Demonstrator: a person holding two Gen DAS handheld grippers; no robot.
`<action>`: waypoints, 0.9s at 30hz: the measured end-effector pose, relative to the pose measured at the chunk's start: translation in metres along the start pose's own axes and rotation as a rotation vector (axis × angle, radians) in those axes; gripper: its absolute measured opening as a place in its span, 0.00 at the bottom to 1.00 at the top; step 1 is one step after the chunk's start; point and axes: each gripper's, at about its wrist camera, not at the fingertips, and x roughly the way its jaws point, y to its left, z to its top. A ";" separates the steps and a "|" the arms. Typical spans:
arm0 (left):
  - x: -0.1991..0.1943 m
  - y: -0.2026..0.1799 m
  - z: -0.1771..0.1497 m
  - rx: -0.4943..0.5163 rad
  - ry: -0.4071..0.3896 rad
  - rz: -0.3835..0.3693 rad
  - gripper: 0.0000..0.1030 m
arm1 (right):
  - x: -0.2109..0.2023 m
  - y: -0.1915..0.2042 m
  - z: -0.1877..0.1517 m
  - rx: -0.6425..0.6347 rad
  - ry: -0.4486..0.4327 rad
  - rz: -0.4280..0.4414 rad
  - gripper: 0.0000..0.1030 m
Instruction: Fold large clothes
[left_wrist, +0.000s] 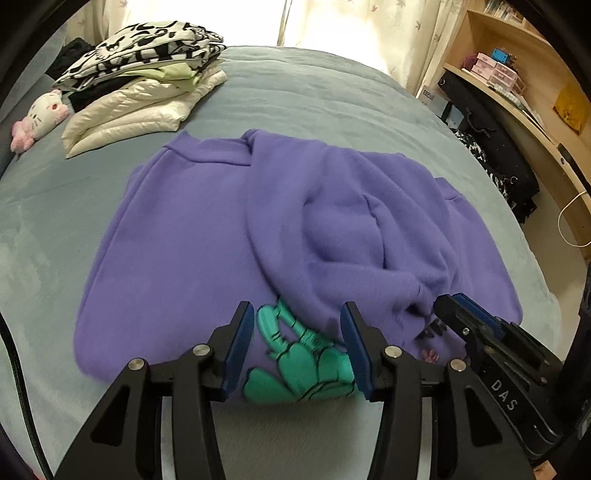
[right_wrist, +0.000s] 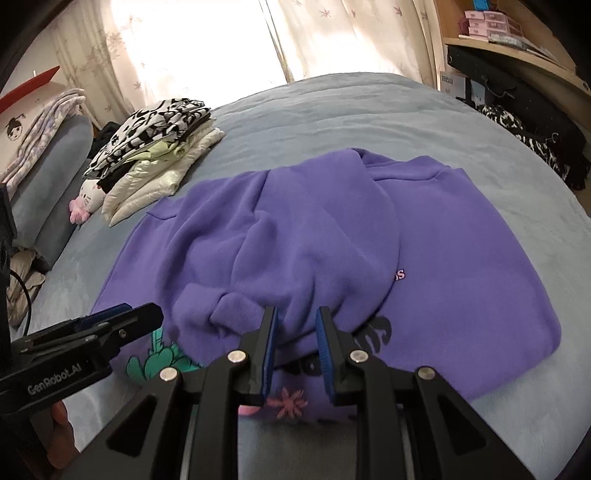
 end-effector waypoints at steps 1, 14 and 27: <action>-0.003 0.002 -0.002 -0.003 -0.001 0.002 0.46 | -0.001 0.002 -0.002 -0.001 0.007 0.012 0.21; -0.029 0.025 -0.033 -0.098 -0.010 -0.026 0.47 | -0.014 0.048 -0.034 -0.141 0.068 0.074 0.21; -0.007 0.087 -0.066 -0.366 0.072 -0.297 0.59 | -0.028 0.048 -0.030 -0.140 0.010 0.055 0.21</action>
